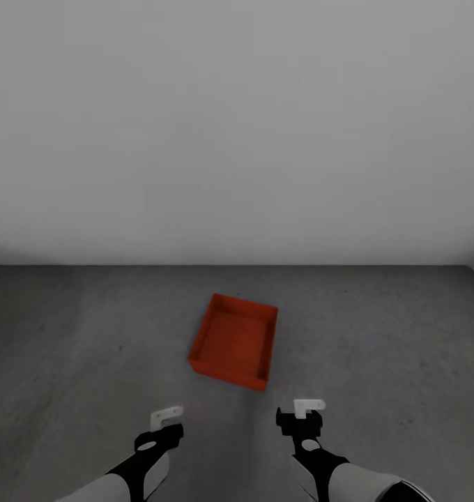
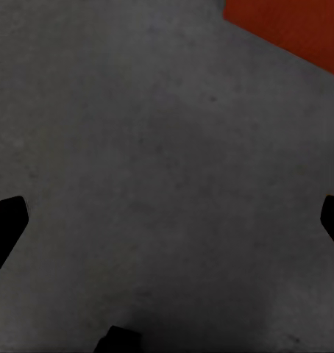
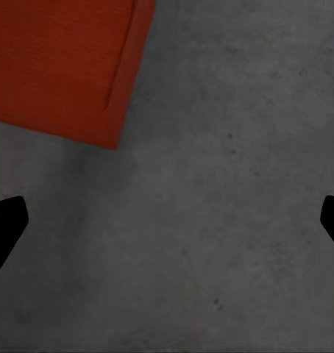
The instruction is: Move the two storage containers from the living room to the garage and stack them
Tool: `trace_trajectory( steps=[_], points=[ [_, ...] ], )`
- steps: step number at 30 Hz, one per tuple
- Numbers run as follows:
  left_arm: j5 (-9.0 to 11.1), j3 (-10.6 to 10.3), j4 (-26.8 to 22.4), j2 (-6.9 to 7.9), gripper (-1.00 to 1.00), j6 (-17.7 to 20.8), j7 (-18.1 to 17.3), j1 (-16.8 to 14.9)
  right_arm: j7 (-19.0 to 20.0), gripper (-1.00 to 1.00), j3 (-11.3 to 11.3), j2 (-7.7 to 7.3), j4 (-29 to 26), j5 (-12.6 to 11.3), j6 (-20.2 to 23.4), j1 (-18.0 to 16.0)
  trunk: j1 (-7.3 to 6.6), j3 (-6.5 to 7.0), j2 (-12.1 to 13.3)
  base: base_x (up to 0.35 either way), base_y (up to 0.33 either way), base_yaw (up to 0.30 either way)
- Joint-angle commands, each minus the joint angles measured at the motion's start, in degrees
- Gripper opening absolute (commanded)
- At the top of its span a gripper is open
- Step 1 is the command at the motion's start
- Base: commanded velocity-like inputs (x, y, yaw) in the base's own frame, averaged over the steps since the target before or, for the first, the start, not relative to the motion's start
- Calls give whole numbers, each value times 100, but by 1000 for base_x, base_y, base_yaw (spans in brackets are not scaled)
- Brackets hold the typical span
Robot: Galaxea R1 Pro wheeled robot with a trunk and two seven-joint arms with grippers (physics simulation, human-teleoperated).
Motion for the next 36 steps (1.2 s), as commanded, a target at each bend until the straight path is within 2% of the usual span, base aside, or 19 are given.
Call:
trace_trajectory(
  steps=[1, 8, 30, 36],
  points=[
    [44, 1, 4, -2, 100, -27, 7, -3, -16, 100, 49, 2, 4, -47, -15, -2, -4, -4, -2, -345, 0, 0],
    [48, 5, 4, -1, 100, -24, 3, -3, -16, 100, 49, 2, 4, -47, -13, -4, -4, -4, -2, -232, 0, 0],
    [48, -1, 3, -2, 100, -27, 43, -3, -18, 100, 49, 2, 4, -49, -11, -5, -4, -4, -2, -9, 0, 0],
    [50, 0, 4, -1, 100, -20, 41, -3, -16, 100, 49, 2, 4, -48, -15, -3, -136, 104, 238, 0, 0, 0]
  ],
)
